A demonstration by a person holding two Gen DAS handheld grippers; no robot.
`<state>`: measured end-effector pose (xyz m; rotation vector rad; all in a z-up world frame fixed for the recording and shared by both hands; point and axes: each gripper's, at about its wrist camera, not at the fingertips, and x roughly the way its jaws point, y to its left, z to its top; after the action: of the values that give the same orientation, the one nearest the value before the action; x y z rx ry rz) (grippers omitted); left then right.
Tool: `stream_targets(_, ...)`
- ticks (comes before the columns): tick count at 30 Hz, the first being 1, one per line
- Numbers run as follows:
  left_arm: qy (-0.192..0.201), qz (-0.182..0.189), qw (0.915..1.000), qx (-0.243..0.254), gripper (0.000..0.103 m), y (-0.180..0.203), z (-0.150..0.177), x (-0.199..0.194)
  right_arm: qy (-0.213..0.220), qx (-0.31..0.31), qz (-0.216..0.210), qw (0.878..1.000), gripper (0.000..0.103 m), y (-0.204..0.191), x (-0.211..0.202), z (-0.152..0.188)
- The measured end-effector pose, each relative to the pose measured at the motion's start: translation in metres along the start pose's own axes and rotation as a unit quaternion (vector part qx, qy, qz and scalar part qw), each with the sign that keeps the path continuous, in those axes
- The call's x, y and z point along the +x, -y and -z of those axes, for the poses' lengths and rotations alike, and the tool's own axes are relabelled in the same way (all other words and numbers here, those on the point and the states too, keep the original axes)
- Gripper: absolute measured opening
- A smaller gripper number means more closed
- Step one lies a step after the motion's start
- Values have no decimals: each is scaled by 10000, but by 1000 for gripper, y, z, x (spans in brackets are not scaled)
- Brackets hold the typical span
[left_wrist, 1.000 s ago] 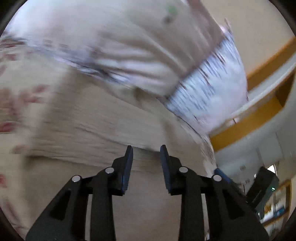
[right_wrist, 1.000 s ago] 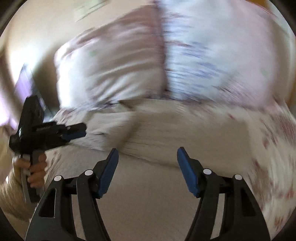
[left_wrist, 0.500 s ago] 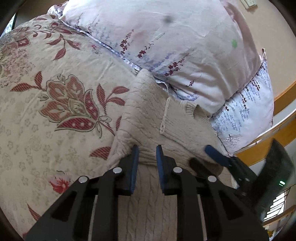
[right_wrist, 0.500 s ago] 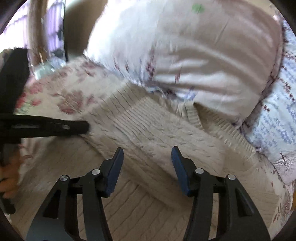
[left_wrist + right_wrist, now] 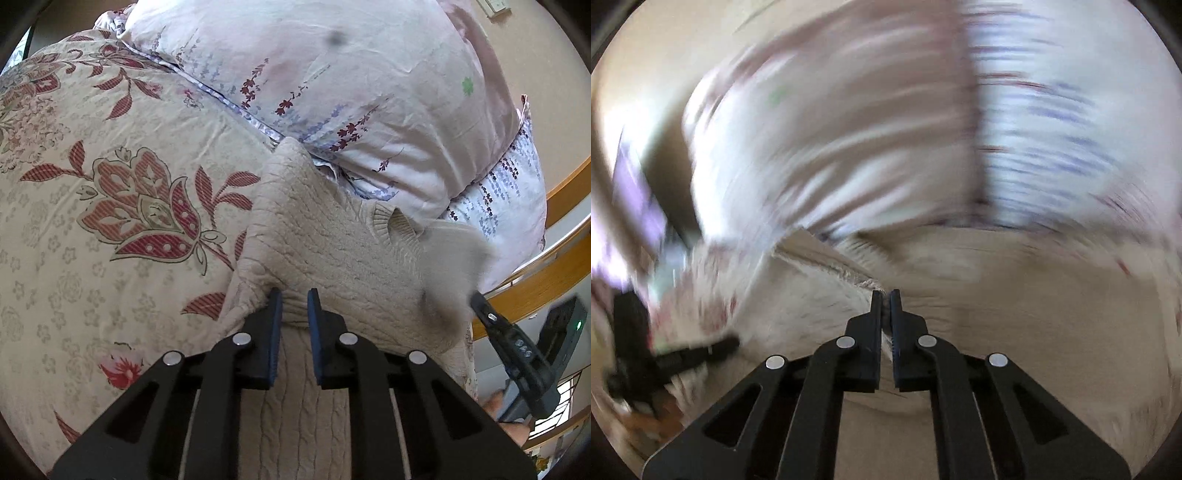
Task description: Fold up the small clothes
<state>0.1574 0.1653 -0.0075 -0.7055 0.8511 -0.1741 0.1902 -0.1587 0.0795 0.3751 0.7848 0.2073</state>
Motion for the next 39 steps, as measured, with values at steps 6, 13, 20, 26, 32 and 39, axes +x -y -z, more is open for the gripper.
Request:
stream_targets(6,-11,25,10000,25,15,-1,0,-1,-570,1388,518,9873,14,93,-24,25)
stream_targets(13,-61,99,9999,-38,16,-3,-1,-2,-432,2084,366,9764,54,139,-34,14)
stream_targets(20,-70,53,10000,9,16,-2,-1,-2,-855,2296,142,9694,34,148,-4,24)
stream_targets(26,-96,132,9999,20,26,0,-2,-1,-418,1885,4,9812,9,134,-17,17)
stream_targets(32,-126,151,9997,162,36,8,-2,-1,-326,1445,438,9880,9,123,-34,26)
stream_targets(39,-169,133,9995,225,37,11,-2,0,-697,1553,601,9836,12,128,-17,27)
